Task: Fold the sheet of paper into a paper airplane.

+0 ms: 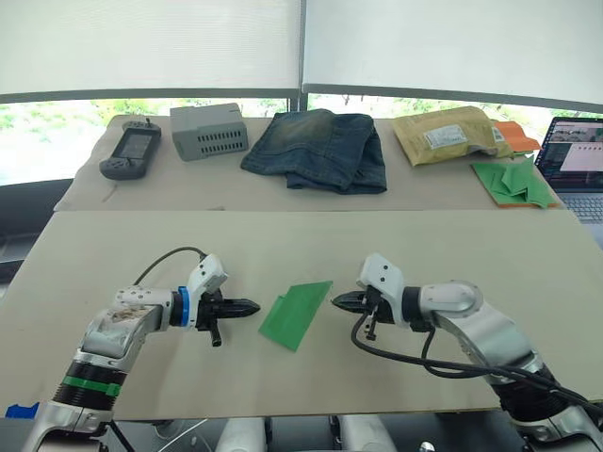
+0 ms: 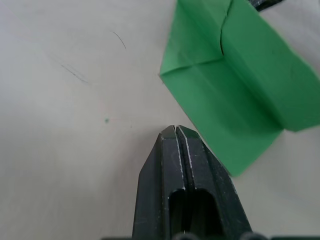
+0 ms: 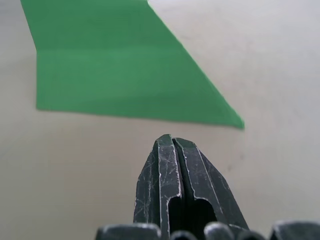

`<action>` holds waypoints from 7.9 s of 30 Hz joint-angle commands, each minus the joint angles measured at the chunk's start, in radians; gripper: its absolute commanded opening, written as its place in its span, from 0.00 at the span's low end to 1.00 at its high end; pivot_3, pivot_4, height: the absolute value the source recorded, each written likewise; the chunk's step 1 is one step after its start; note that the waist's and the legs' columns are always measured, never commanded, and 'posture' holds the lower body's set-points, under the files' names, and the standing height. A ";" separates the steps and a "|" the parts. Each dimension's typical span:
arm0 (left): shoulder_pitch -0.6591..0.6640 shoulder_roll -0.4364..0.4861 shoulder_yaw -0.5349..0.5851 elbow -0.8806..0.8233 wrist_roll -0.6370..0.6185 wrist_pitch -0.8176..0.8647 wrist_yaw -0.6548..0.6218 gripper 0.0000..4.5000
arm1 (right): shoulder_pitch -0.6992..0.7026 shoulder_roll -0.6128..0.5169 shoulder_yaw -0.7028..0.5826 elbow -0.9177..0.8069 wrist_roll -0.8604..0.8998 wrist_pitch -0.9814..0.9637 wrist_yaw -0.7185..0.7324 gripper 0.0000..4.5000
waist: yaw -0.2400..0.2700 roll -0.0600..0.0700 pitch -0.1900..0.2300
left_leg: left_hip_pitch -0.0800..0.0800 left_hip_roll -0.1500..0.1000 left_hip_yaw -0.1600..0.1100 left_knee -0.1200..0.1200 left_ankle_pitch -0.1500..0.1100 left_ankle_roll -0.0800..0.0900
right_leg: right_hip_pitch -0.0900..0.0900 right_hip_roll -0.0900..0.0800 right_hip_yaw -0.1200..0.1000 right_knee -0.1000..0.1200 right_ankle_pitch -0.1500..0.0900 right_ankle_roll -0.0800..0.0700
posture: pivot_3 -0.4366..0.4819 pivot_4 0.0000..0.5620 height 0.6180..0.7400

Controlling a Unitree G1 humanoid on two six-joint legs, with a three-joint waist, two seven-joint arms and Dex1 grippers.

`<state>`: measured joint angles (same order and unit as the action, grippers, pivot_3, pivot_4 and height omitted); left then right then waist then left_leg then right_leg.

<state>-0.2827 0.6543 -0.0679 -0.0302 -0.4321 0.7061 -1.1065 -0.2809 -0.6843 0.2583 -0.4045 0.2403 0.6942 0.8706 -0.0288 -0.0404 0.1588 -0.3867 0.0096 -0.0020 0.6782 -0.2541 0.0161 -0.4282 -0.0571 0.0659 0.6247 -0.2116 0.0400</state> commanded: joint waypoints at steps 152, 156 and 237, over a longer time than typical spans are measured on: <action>-0.137 0.130 0.122 -0.151 -0.419 0.336 0.195 1.00 | -0.171 -0.092 0.043 0.478 -0.293 -1.073 0.131 0.01 | -0.004 -0.003 0.008 | -0.009 -0.006 -0.001 0.001 0.006 -0.007 | -0.010 -0.002 -0.001 0.006 0.008 -0.008 | 0.48 0.27 0.91; -0.147 0.120 0.105 -0.148 -0.395 0.319 0.182 1.00 | -0.142 -0.092 0.032 0.451 -0.306 -1.044 0.125 0.01 | -0.008 -0.003 0.008 | -0.008 -0.008 0.001 0.002 0.006 -0.007 | -0.009 -0.001 -0.001 0.006 0.008 -0.008 | 0.48 0.27 0.91; -0.384 -0.286 -0.274 0.444 0.311 -0.394 -0.091 0.00 | 0.114 -0.091 -0.014 0.066 -0.278 -0.569 -0.058 0.28 | 0.016 -0.003 0.007 | -0.002 -0.010 0.002 0.008 0.005 -0.001 | 0.003 -0.002 0.000 0.003 0.005 0.003 | 0.48 0.27 0.91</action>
<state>-0.6688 0.3596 -0.3480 0.4185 -0.1267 0.3008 -1.1940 -0.1494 -0.7737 0.2453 -0.3366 -0.0350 0.1791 0.7968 -0.0126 -0.0430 0.1661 -0.3889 -0.0002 -0.0004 0.6861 -0.2494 0.0148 -0.4248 -0.0590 0.0655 0.6276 -0.2065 0.0428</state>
